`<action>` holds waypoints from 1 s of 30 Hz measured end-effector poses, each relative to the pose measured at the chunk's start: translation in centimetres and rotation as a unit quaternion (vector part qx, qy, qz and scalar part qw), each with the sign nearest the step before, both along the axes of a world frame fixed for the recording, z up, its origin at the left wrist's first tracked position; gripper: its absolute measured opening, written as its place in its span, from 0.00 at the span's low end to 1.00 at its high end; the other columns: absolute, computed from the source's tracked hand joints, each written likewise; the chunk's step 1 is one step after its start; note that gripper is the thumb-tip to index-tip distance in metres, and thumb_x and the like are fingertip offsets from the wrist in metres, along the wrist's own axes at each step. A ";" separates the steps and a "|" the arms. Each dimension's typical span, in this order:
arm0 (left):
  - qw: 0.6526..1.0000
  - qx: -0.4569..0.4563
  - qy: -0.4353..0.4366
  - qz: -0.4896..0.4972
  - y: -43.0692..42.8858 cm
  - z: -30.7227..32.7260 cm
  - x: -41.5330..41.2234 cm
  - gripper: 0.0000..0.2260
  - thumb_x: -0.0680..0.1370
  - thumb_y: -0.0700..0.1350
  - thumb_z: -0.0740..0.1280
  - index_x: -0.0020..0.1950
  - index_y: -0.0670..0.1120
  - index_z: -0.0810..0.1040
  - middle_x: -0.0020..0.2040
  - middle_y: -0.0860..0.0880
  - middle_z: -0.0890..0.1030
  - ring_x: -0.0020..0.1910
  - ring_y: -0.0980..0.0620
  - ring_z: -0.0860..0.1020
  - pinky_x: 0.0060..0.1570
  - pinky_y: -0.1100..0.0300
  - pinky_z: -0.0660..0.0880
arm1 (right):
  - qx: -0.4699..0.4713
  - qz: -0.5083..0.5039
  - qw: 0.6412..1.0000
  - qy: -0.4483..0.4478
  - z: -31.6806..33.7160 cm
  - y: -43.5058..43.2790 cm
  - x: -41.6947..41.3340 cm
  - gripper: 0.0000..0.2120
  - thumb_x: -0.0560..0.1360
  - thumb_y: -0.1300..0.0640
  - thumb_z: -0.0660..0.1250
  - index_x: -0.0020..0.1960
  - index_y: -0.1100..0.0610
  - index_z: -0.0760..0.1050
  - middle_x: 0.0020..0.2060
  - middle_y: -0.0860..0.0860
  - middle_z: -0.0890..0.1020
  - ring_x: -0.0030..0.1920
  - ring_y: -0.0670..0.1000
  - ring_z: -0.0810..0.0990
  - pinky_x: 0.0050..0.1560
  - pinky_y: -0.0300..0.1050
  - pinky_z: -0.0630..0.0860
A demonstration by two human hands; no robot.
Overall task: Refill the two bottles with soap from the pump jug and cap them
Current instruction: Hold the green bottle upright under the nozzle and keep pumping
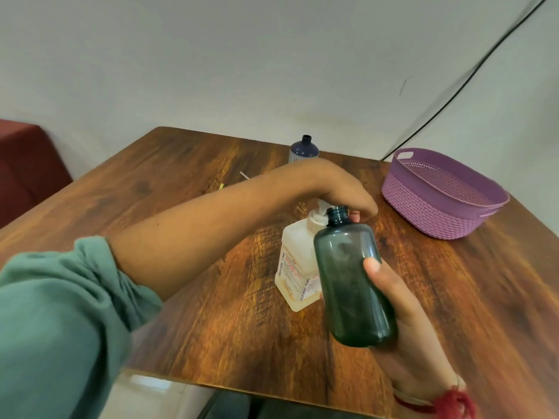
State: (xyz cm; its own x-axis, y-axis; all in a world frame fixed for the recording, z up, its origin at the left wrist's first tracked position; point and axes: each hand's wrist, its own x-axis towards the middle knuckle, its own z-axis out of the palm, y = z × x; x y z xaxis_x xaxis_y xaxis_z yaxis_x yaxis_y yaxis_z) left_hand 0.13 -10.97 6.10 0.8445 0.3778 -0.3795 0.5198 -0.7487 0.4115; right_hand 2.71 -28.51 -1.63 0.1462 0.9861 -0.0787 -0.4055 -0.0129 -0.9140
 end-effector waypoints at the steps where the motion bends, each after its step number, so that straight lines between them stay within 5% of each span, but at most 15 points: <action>1: 1.000 0.021 0.013 -0.003 -0.1 0.3 0.2 0.10 0.79 0.48 0.57 0.40 0.48 0.73 0.37 0.53 0.74 0.36 0.56 0.69 0.40 0.61 0.66 | 0.001 0.000 1.000 0.000 0.0 0.0 0.1 0.31 0.48 0.38 0.79 0.49 0.48 0.82 0.48 0.55 0.84 0.45 0.53 0.84 0.37 0.44 0.79; 8: 0.995 -0.068 -0.052 0.044 -0.1 -1.3 -0.3 0.08 0.77 0.46 0.59 0.46 0.44 0.75 0.43 0.46 0.77 0.40 0.50 0.71 0.43 0.57 0.68 | -0.006 -0.003 1.000 0.003 -0.4 0.2 0.0 0.34 0.50 0.39 0.80 0.52 0.52 0.81 0.49 0.57 0.83 0.43 0.53 0.83 0.36 0.44 0.79; 13: 0.999 0.015 -0.035 0.003 -0.3 0.3 -0.5 0.09 0.80 0.47 0.57 0.50 0.43 0.74 0.41 0.52 0.74 0.37 0.57 0.70 0.37 0.65 0.66 | -0.004 0.007 1.000 0.000 -0.2 0.1 0.0 0.33 0.47 0.38 0.80 0.50 0.49 0.82 0.49 0.56 0.84 0.45 0.53 0.83 0.38 0.45 0.79; 18: 0.994 -0.076 -0.067 0.040 -0.3 -0.6 -0.1 0.09 0.78 0.45 0.60 0.48 0.42 0.75 0.40 0.48 0.77 0.36 0.53 0.72 0.41 0.60 0.70 | -0.008 0.002 1.000 0.003 0.0 0.3 0.1 0.31 0.47 0.37 0.80 0.48 0.47 0.83 0.49 0.55 0.84 0.45 0.53 0.84 0.38 0.45 0.79; 24: 0.999 0.036 -0.008 0.002 -0.2 0.6 0.0 0.14 0.79 0.50 0.57 0.53 0.43 0.78 0.40 0.53 0.75 0.38 0.57 0.71 0.37 0.62 0.66 | 0.010 0.011 1.000 -0.008 0.3 0.2 0.2 0.29 0.50 0.37 0.79 0.48 0.47 0.83 0.47 0.54 0.85 0.45 0.52 0.84 0.39 0.44 0.79; 30: 0.992 -0.077 -0.081 0.052 -0.1 -1.0 -0.3 0.11 0.79 0.47 0.58 0.48 0.41 0.76 0.43 0.47 0.78 0.36 0.53 0.72 0.38 0.61 0.69 | 0.001 0.008 1.000 -0.015 0.0 0.4 0.2 0.31 0.50 0.38 0.79 0.50 0.48 0.82 0.49 0.55 0.84 0.44 0.52 0.83 0.38 0.43 0.79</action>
